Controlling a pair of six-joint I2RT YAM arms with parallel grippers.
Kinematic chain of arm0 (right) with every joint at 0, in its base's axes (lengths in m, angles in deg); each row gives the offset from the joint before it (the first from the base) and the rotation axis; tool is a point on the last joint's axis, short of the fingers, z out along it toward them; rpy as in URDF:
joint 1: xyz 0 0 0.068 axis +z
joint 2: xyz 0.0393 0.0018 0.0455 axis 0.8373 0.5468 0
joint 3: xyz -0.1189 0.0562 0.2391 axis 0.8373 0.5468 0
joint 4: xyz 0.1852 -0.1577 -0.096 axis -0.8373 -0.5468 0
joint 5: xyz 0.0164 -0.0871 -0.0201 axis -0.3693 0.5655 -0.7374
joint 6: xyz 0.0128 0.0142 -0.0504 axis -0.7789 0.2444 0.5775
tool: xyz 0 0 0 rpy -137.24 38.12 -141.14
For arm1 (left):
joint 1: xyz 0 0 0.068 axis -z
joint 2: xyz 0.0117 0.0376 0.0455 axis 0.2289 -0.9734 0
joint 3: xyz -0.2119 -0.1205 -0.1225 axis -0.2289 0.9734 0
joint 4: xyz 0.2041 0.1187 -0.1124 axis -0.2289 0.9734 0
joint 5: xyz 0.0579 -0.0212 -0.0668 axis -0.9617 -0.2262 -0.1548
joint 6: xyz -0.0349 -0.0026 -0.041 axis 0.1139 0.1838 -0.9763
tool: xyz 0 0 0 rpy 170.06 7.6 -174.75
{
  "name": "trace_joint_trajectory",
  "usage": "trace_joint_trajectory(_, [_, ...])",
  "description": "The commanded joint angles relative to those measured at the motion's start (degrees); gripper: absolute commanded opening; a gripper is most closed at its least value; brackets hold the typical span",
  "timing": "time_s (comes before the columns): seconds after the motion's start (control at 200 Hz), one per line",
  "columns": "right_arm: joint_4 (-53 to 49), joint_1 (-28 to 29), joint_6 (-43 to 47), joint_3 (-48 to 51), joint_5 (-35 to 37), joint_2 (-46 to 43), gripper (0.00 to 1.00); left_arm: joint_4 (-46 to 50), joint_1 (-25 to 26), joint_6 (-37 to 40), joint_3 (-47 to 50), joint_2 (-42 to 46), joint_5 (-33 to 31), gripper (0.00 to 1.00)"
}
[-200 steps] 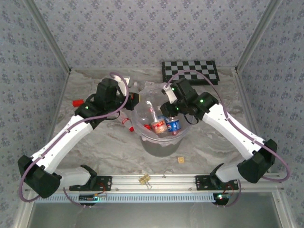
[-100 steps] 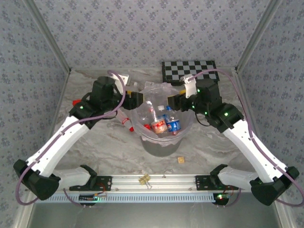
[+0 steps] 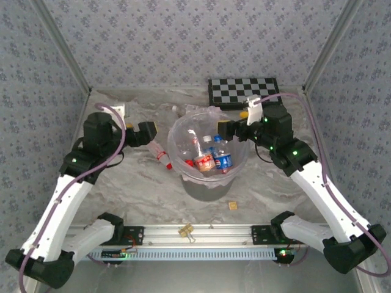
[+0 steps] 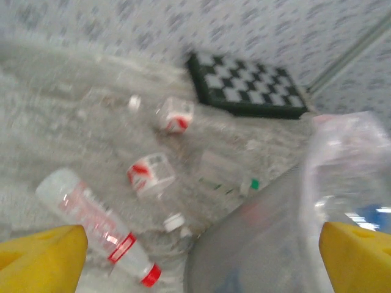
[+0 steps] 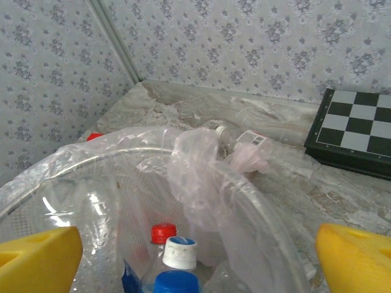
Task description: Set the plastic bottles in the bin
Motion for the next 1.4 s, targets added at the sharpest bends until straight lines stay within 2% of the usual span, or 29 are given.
trace_joint_trajectory(0.0, [0.32, -0.61, -0.75, 0.85, 0.20, -1.81, 1.00, -5.61, -2.94, -8.78, 6.61, -3.00, 2.01, 0.97])
trace_joint_trajectory(0.245, [-5.90, -1.96, -1.06, 2.99, 4.98, -7.24, 1.00, -17.27, -3.76, -21.92, 15.11, -14.91, 4.99, 0.97])
trace_joint_trajectory(0.41, [-5.68, -3.74, -2.06, 5.71, 4.31, -10.67, 1.00, -18.78, 1.62, -23.51, 15.50, -22.43, -2.58, 0.99])
trace_joint_trajectory(0.525, [-6.81, -4.37, -2.25, 4.87, 3.78, -10.66, 1.00, -20.66, 2.27, -25.34, 15.83, -26.71, -3.56, 1.00])
trace_joint_trajectory(0.705, [-7.36, -4.74, -2.06, 4.36, 3.57, -9.94, 1.00, -24.76, 2.36, -27.71, 18.38, -28.96, -5.81, 0.83])
trace_joint_trajectory(0.94, [-8.06, -5.00, -3.09, 4.97, 2.82, -9.78, 1.00, -29.44, 2.36, -31.11, 20.90, -31.63, -5.44, 0.78])
trace_joint_trajectory(1.099, [-8.24, -5.44, -3.34, 4.30, 3.15, -9.44, 1.00, -25.11, 2.32, -29.01, 19.77, -30.37, -9.30, 0.59])
trace_joint_trajectory(1.289, [-10.62, -5.56, -4.06, 3.59, 4.00, -7.68, 1.00, -13.35, 2.27, -22.38, 17.35, -19.46, -19.15, 0.41])
trace_joint_trajectory(1.394, [-11.75, -5.78, -4.27, 1.03, 2.01, -4.33, 1.00, -8.56, 2.27, -18.32, 15.57, -12.80, -22.19, 0.38])
